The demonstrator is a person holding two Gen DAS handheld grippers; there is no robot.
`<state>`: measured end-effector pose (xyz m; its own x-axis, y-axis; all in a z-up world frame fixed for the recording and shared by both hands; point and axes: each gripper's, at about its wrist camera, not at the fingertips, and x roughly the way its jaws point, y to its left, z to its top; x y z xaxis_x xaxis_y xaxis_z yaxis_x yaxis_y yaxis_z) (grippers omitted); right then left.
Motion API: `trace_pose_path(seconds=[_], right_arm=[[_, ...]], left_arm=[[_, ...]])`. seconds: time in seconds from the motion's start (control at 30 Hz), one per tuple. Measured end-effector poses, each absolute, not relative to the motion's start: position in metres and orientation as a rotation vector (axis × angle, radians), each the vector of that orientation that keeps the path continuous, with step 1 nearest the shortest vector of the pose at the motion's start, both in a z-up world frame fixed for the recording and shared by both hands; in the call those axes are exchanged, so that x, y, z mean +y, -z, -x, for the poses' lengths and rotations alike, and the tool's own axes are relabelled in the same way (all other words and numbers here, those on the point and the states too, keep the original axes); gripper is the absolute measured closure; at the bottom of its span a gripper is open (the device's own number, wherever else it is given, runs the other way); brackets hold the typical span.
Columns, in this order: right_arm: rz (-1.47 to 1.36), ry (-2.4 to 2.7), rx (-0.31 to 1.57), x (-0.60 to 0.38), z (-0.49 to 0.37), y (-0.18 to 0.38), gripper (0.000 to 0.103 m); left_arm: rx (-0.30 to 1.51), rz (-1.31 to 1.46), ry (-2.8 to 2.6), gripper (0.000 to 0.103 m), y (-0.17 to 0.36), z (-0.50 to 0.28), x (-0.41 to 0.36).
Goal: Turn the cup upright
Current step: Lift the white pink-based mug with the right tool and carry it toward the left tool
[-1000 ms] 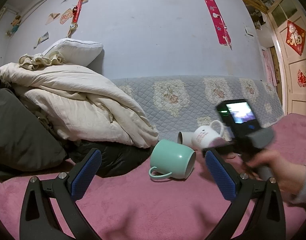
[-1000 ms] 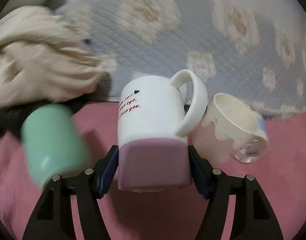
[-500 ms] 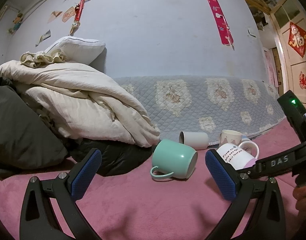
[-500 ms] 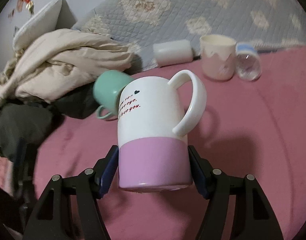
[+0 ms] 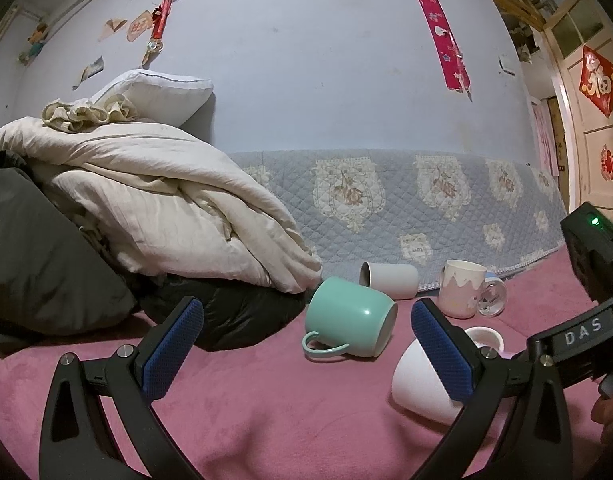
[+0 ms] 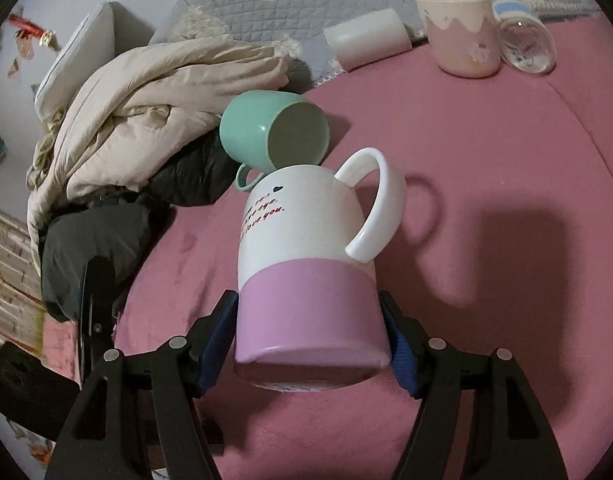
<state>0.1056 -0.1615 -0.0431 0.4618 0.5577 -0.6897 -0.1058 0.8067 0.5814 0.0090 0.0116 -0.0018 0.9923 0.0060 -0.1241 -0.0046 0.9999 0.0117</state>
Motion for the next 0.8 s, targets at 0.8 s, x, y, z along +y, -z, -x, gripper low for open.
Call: trace_pose_path(seconds=[0.8], right_arm=[[-0.121, 0.078, 0.273, -0.237, -0.059, -0.009, 0.015]], left_arm=[[0.124, 0.002, 0.044, 0.0, 0.0, -0.006, 0.012]])
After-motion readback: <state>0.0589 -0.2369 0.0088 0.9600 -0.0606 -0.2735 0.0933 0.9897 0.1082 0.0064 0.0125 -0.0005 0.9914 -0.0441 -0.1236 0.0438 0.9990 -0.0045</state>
